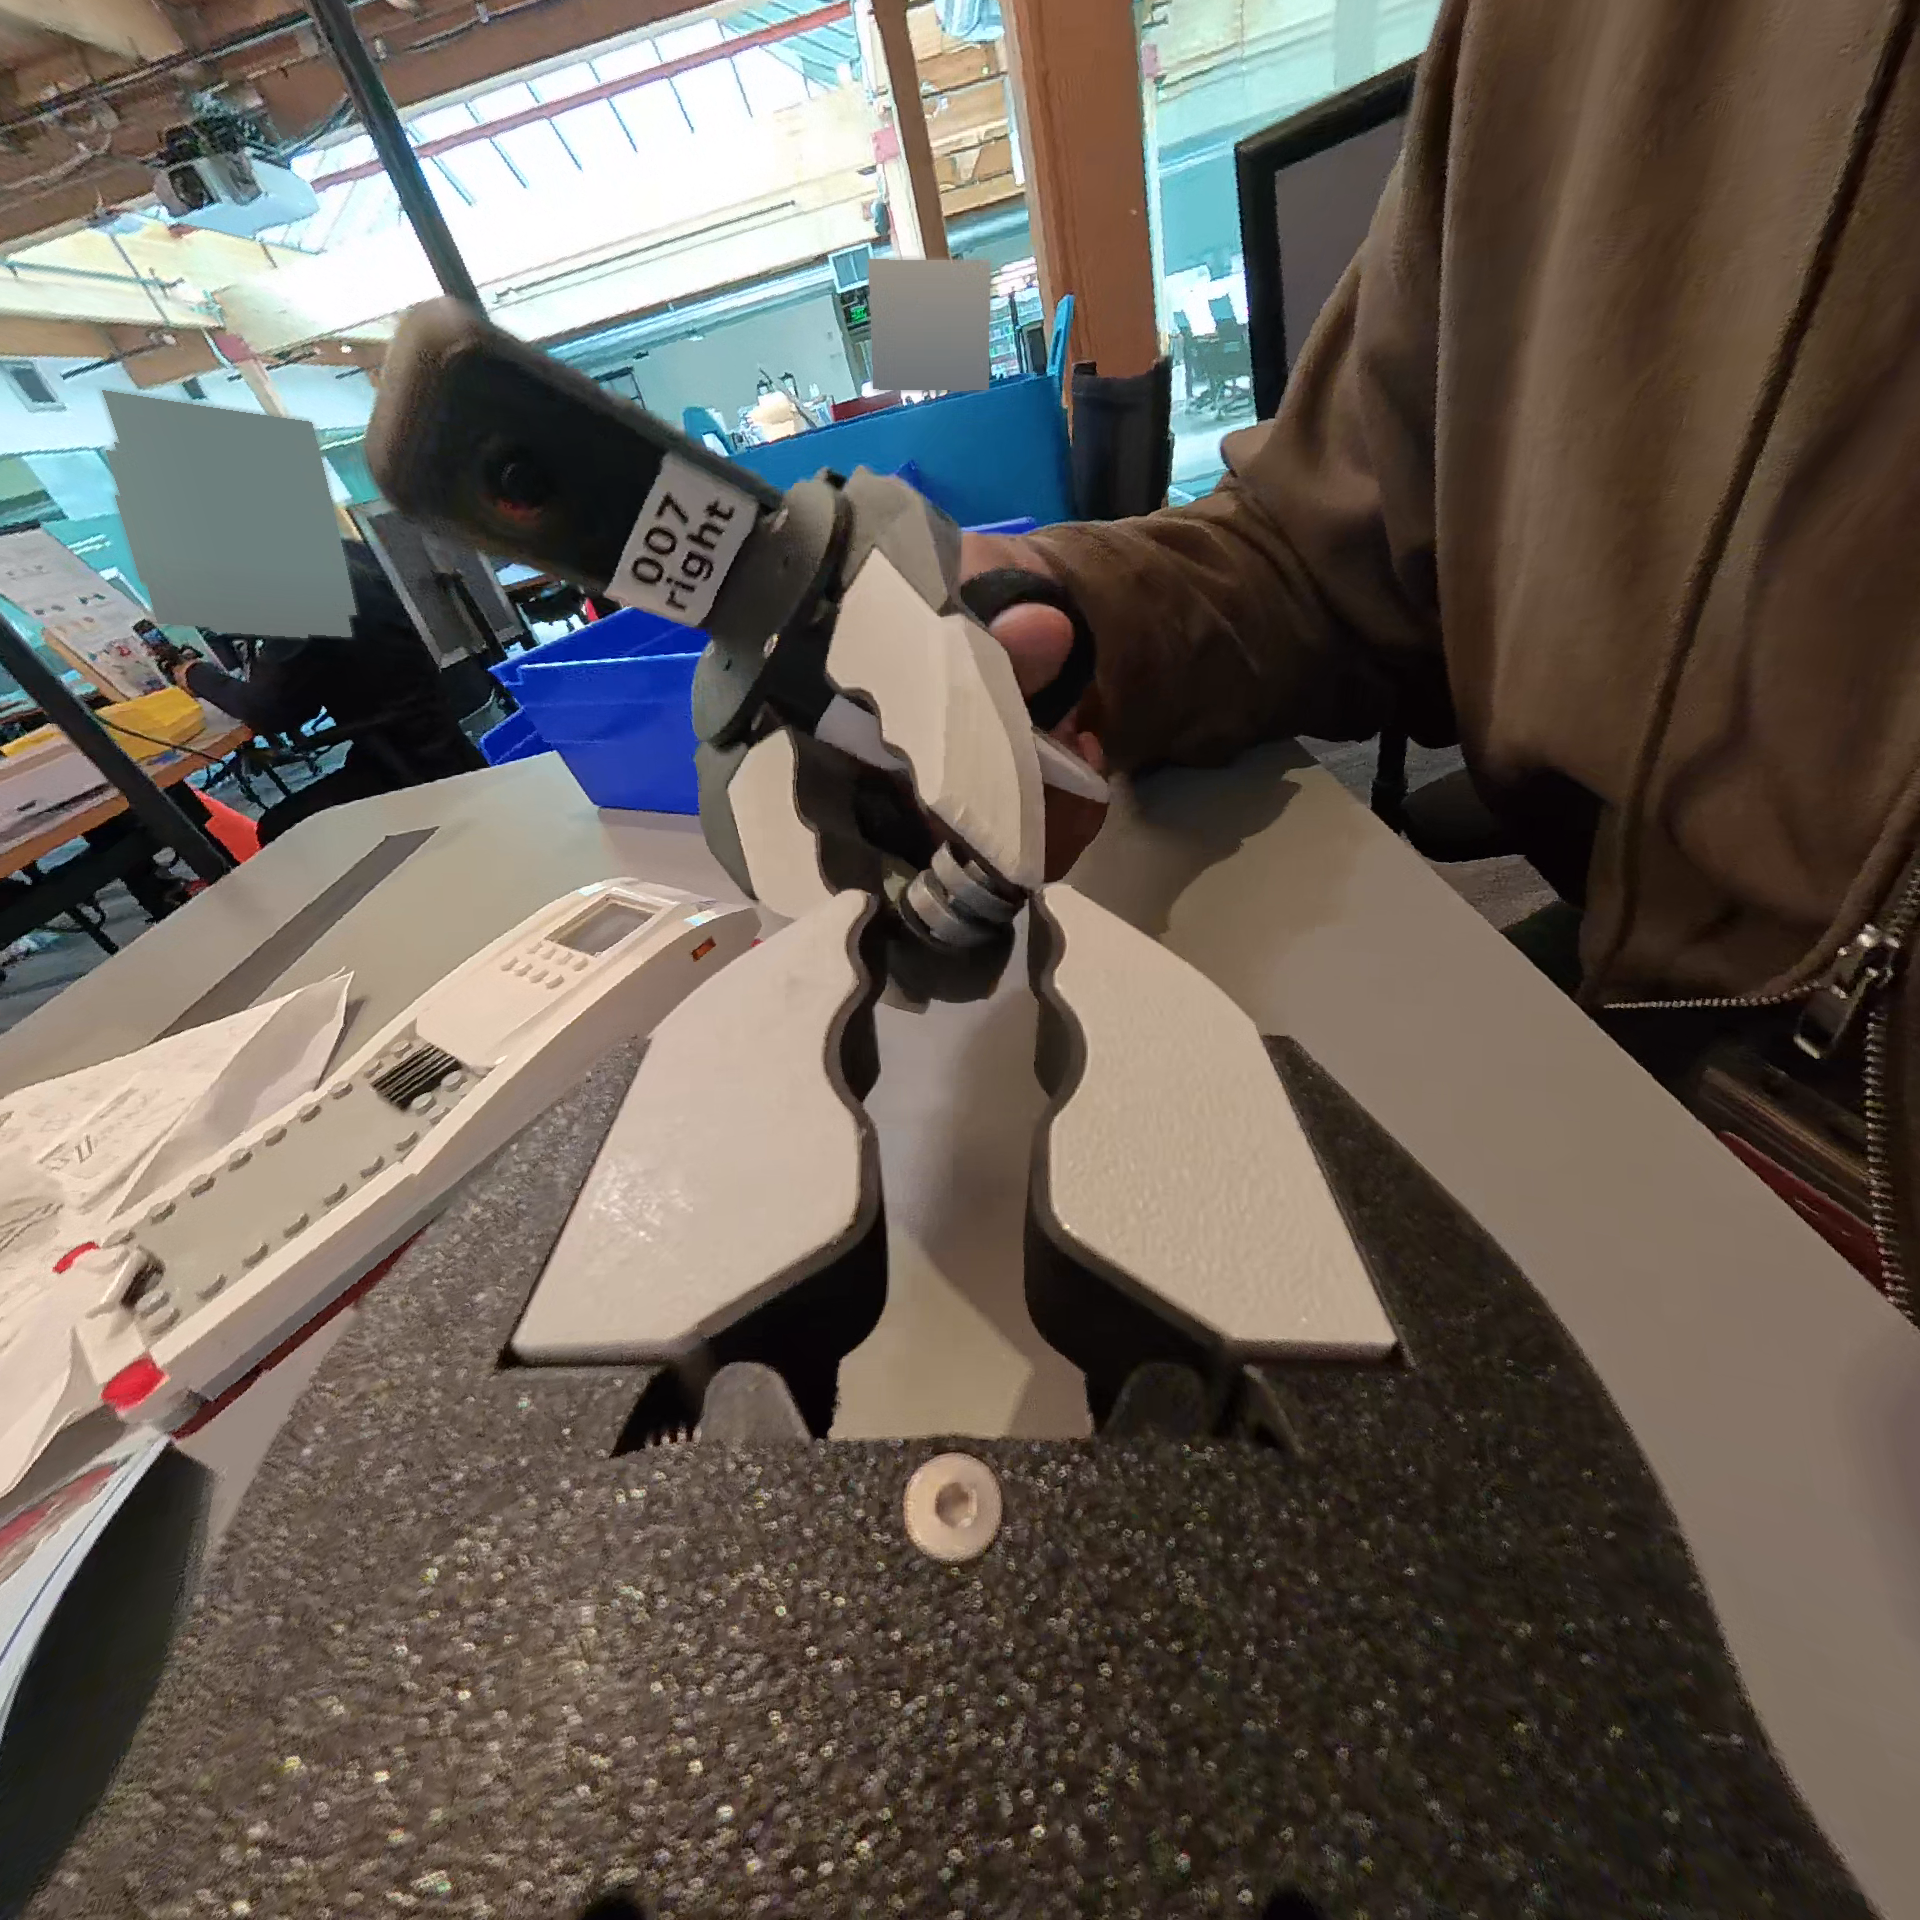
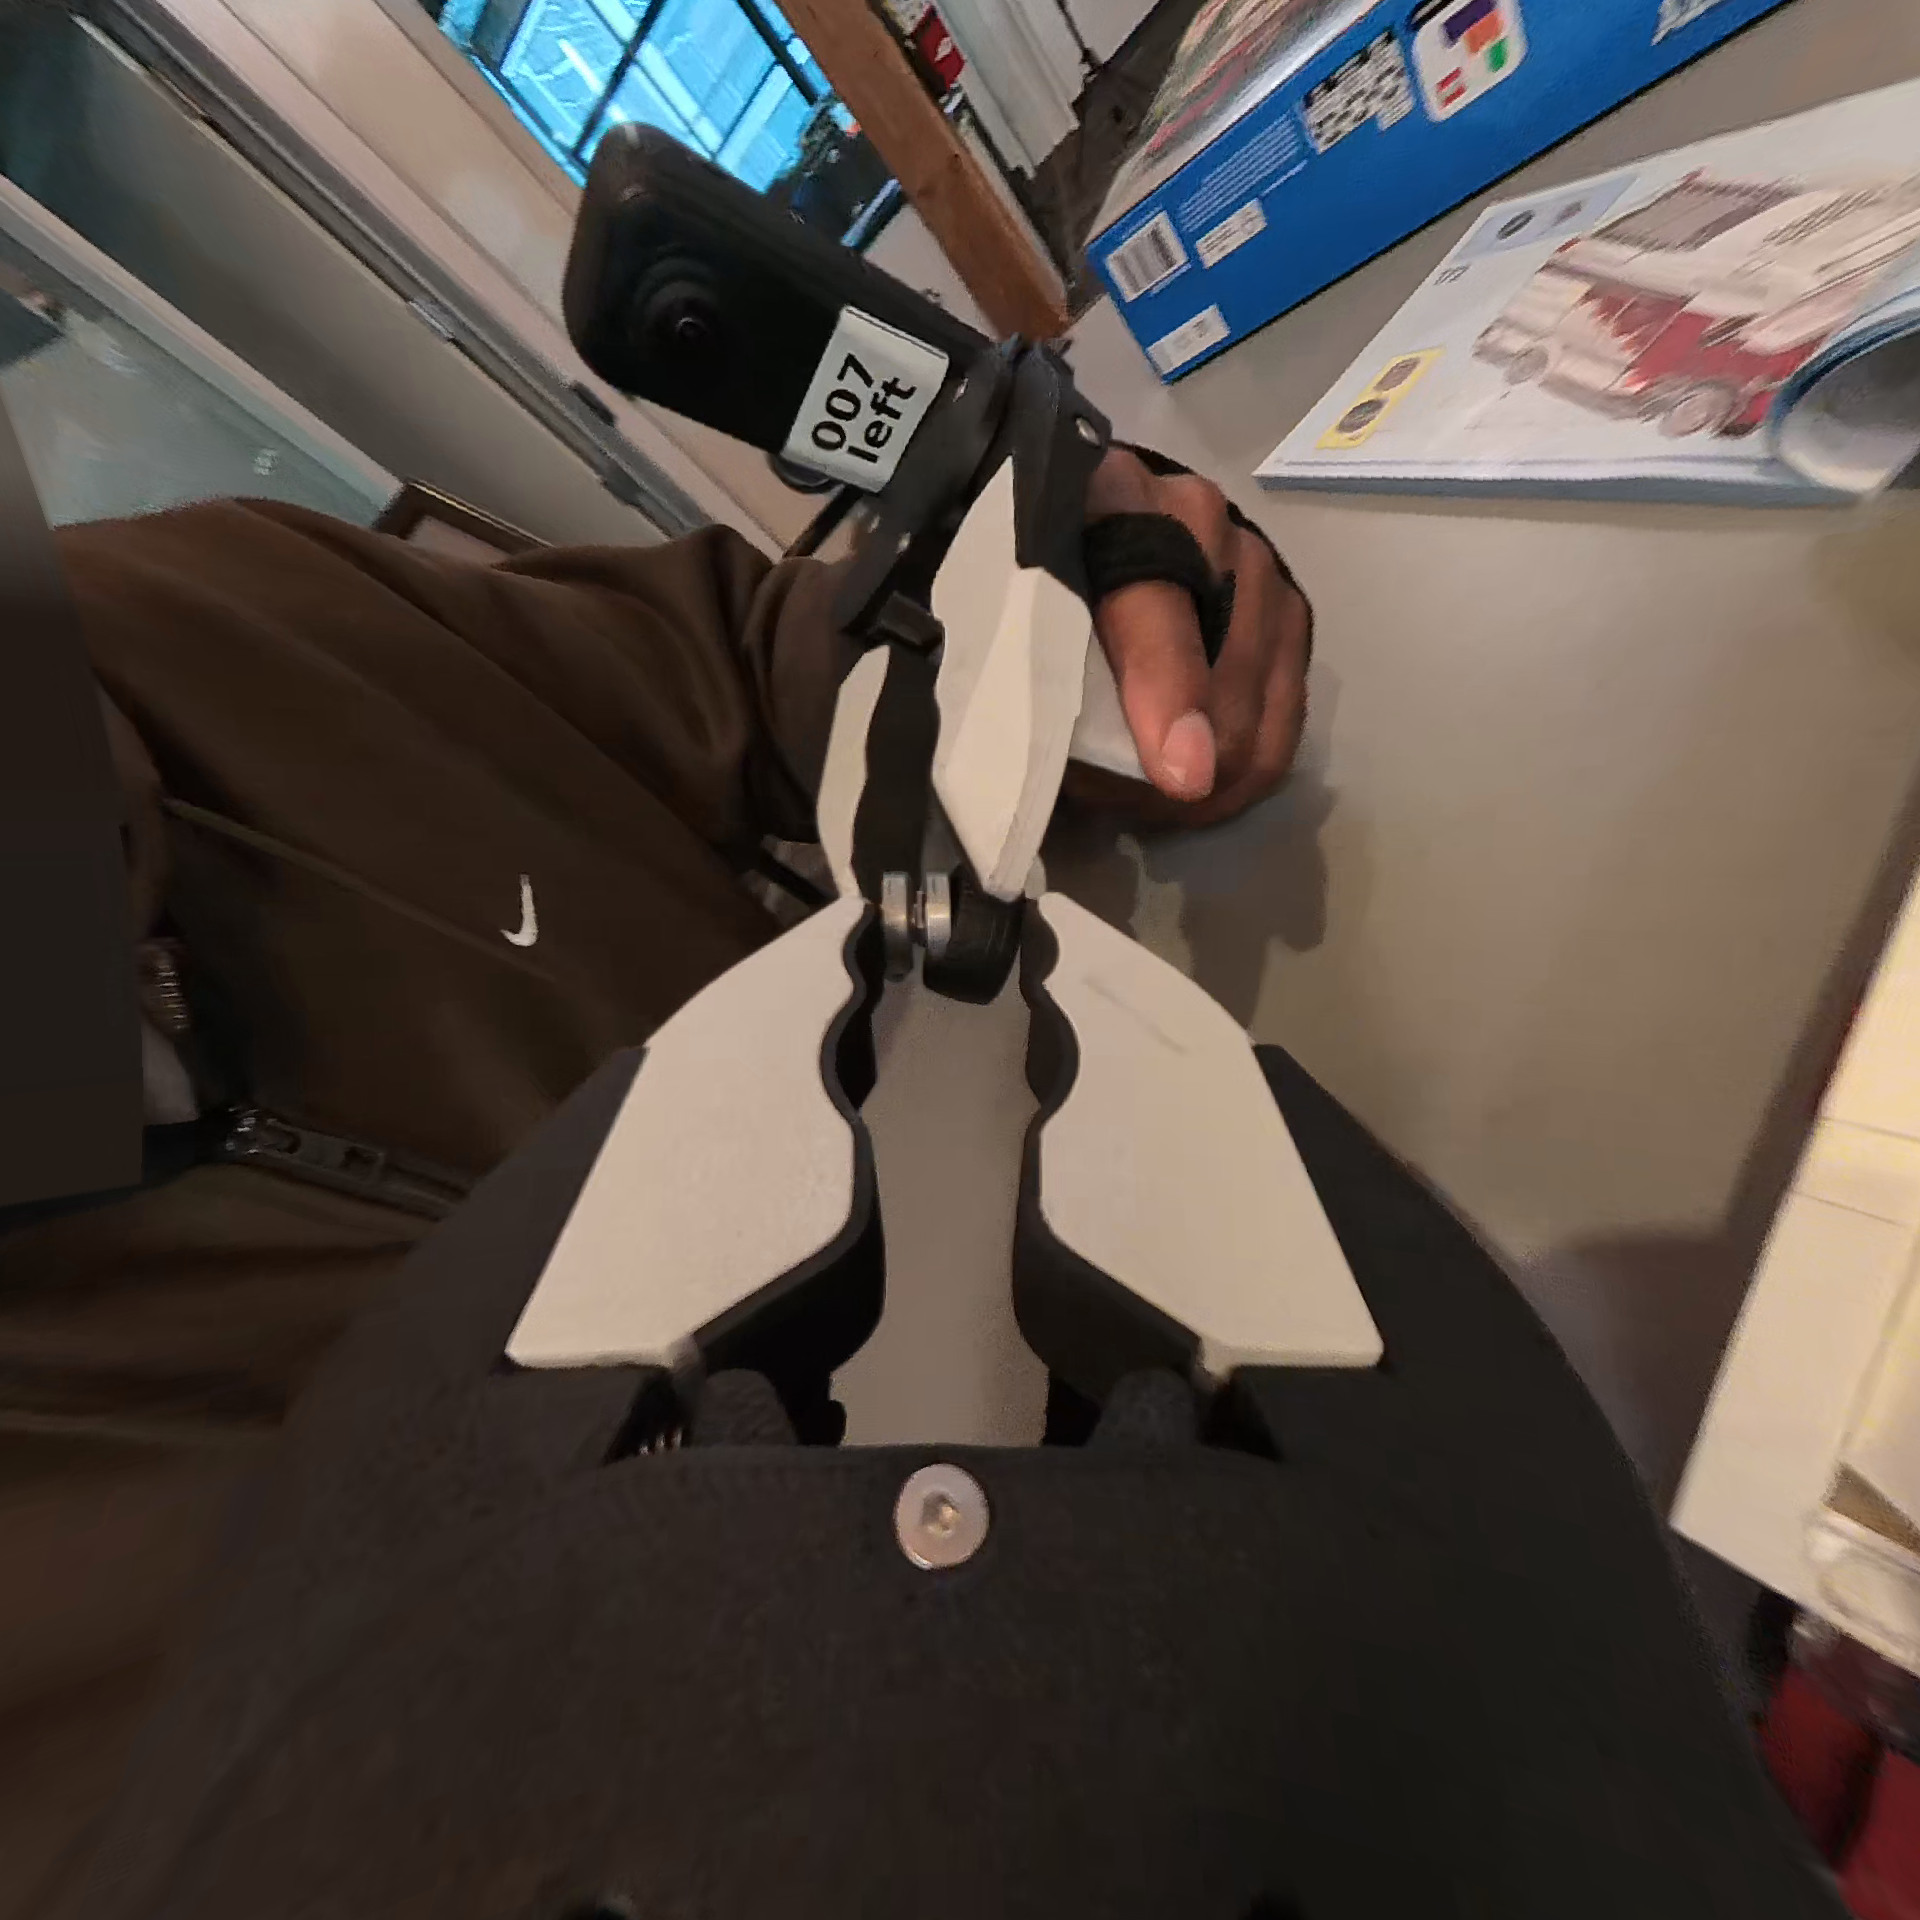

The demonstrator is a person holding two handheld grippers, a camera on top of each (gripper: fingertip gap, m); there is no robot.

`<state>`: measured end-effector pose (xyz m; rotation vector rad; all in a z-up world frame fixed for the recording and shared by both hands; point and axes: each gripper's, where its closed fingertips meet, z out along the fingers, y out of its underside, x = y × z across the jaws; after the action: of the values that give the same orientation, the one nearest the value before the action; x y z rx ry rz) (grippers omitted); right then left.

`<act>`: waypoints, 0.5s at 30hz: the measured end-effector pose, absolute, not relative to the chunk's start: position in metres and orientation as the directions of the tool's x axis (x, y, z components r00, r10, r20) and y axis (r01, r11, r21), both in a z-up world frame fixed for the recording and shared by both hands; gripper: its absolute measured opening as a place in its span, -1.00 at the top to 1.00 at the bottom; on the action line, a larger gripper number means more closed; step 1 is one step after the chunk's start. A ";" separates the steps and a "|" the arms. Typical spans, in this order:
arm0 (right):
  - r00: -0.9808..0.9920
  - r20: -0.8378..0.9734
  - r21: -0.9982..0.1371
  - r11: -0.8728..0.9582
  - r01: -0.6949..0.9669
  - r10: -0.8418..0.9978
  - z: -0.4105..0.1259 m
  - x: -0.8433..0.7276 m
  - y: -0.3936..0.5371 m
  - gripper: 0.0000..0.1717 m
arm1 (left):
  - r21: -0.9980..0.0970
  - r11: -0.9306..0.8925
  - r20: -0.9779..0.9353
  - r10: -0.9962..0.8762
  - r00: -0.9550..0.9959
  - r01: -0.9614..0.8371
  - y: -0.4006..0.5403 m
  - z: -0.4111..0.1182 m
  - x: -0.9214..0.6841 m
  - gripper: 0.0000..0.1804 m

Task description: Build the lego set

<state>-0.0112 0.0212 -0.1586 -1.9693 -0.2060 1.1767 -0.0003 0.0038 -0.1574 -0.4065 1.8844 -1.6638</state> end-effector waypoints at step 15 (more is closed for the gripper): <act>0.818 -0.126 -0.947 -0.315 0.070 0.562 -0.142 0.007 0.029 0.71 | -0.982 -0.137 0.187 -0.538 -0.822 -0.133 0.016 -0.149 0.009 0.63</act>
<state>0.0072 0.0289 -0.1424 -1.8451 -0.4801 0.5299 0.0094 0.0163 -0.1486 -0.7546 1.8498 -2.0393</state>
